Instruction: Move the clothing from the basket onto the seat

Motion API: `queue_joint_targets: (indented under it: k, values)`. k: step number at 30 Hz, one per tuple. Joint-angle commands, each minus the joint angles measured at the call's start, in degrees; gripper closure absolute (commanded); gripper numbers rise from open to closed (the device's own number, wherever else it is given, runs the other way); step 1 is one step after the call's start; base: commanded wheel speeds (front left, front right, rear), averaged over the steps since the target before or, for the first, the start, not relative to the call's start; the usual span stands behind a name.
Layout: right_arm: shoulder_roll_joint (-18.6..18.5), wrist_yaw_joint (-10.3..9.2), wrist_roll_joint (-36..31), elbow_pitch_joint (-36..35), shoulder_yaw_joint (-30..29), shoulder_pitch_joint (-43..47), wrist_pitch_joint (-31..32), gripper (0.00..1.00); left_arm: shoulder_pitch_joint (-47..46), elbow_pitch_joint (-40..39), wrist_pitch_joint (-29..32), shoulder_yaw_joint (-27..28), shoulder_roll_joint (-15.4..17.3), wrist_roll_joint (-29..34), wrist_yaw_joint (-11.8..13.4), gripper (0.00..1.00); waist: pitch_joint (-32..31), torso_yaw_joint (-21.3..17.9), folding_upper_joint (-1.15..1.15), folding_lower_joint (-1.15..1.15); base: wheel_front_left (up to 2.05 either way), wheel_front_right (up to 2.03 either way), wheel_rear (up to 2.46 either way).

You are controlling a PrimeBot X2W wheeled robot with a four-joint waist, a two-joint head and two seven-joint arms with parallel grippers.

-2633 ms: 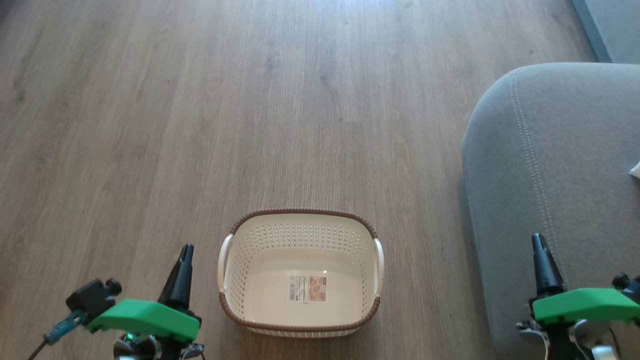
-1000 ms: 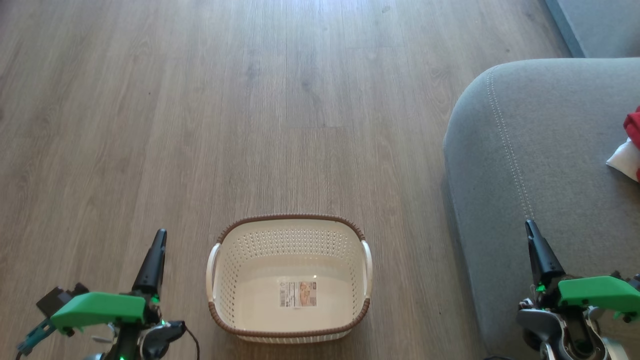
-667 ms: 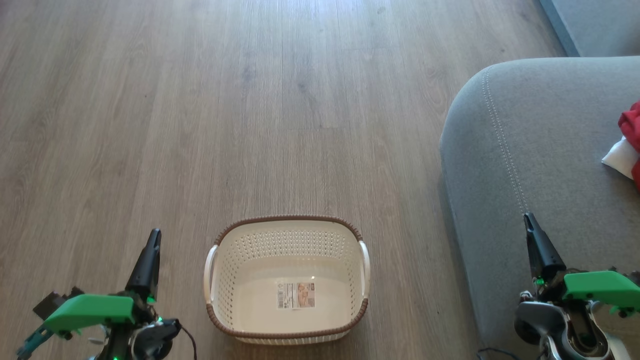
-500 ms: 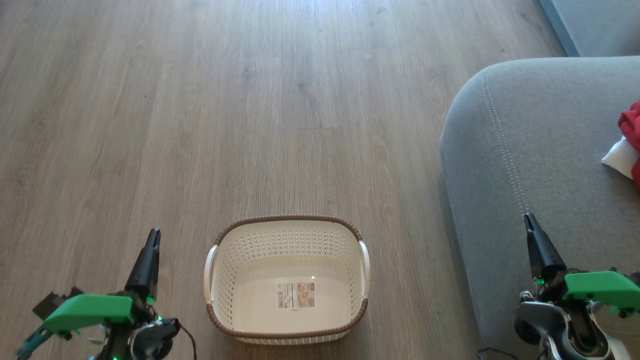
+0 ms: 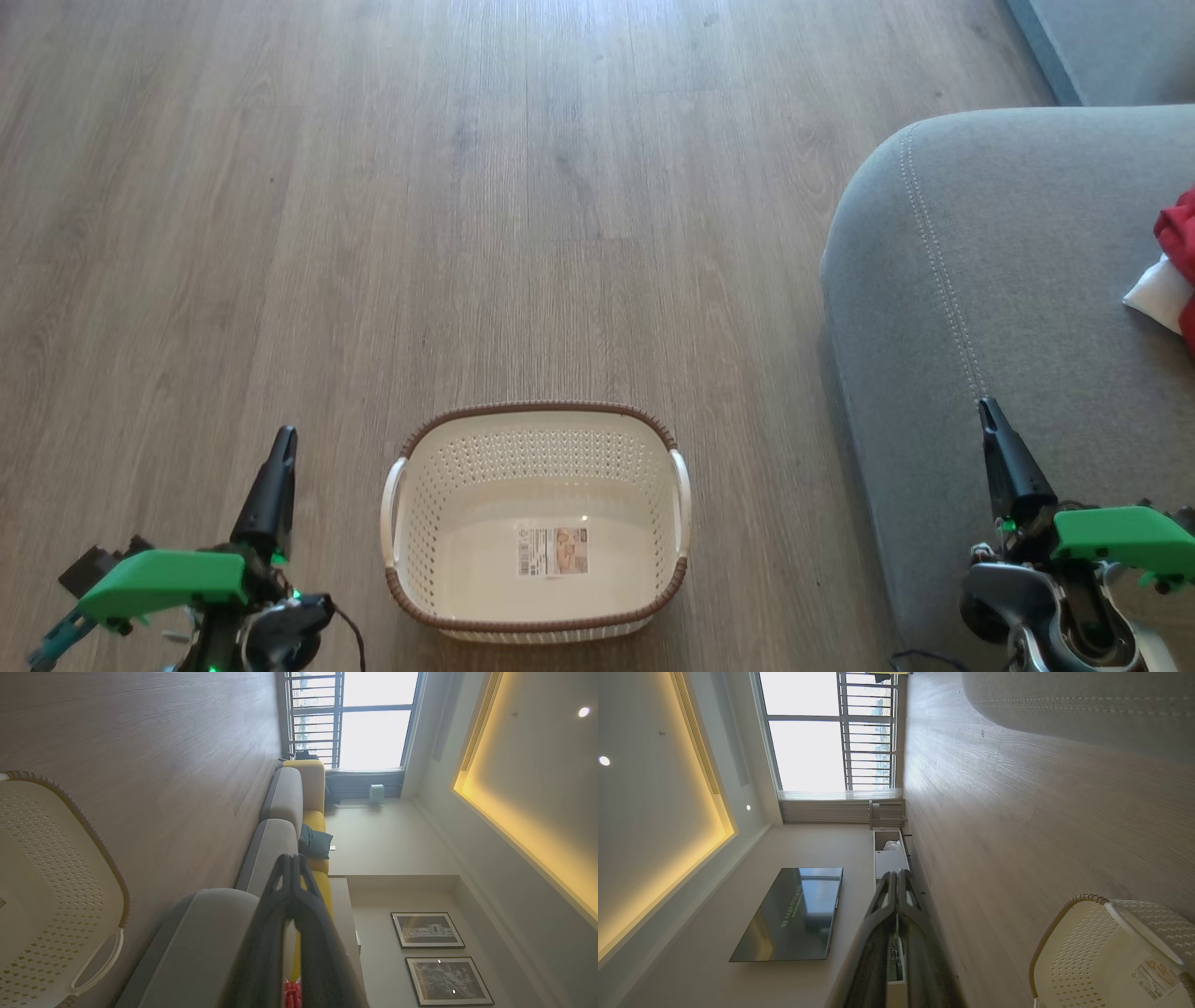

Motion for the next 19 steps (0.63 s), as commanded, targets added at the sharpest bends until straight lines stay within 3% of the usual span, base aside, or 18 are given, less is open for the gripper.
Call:
queue_joint_targets:
  k: [1,19]
  values:
    - [-0.8,0.0,0.3,-1.9,1.0,-2.9,0.4,1.0,-3.4,-1.7,0.4,2.4,0.4,0.2,-0.5,1.0,0.0,0.0,0.0,0.0,0.0,0.0,0.0]
    - [-0.8,0.0,0.4,-1.9,1.0,-2.9,0.4,1.0,-3.4,-1.6,0.7,2.7,0.2,0.5,-0.5,1.0,0.0,0.0,0.0,0.0,0.0,0.0,0.0]
